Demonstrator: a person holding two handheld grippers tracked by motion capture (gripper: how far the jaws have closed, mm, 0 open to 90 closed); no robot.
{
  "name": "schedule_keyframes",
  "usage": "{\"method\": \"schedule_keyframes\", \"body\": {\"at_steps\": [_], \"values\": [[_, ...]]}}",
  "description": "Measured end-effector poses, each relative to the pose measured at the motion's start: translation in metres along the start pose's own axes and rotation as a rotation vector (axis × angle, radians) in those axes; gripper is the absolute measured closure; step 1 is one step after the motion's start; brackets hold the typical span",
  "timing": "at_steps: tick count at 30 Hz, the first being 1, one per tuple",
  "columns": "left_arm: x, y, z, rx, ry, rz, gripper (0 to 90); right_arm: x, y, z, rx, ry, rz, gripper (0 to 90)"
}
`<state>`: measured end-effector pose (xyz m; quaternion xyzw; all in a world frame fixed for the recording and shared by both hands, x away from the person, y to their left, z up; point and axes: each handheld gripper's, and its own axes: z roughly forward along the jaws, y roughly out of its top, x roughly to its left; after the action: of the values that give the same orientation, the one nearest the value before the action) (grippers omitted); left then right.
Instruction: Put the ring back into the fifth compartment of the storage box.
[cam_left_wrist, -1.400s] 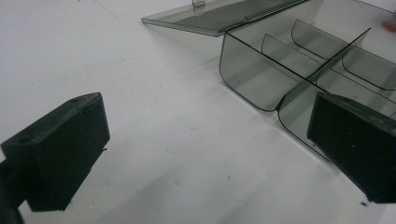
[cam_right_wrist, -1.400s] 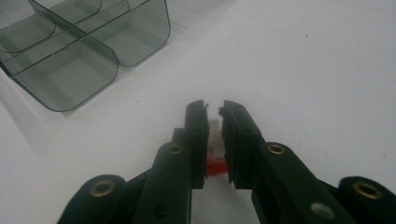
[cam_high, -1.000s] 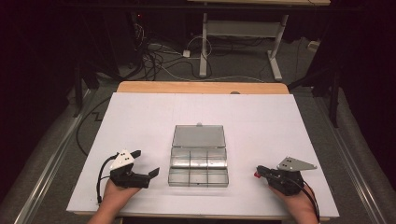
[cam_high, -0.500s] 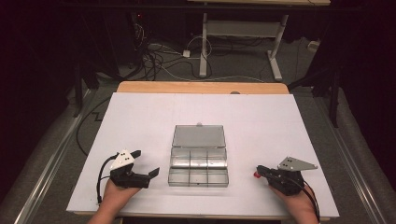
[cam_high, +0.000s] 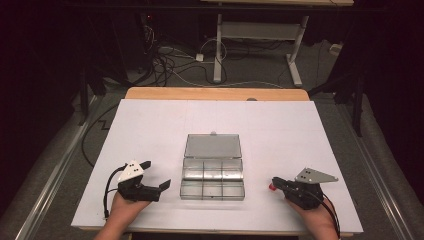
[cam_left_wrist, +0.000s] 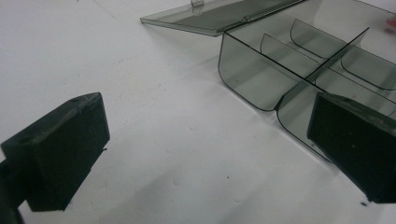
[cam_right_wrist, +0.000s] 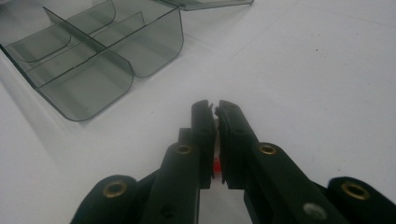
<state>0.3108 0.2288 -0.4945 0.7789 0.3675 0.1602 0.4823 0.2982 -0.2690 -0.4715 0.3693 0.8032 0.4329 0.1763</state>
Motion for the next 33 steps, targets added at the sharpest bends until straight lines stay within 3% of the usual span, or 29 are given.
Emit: {"method": "schedule_keyframes", "body": {"at_steps": [33], "values": [[-0.002,-0.001,-0.001,-0.011,0.001,0.018,0.0,0.023,0.014,0.021,-0.006,0.065,-0.036,87.2]]}}
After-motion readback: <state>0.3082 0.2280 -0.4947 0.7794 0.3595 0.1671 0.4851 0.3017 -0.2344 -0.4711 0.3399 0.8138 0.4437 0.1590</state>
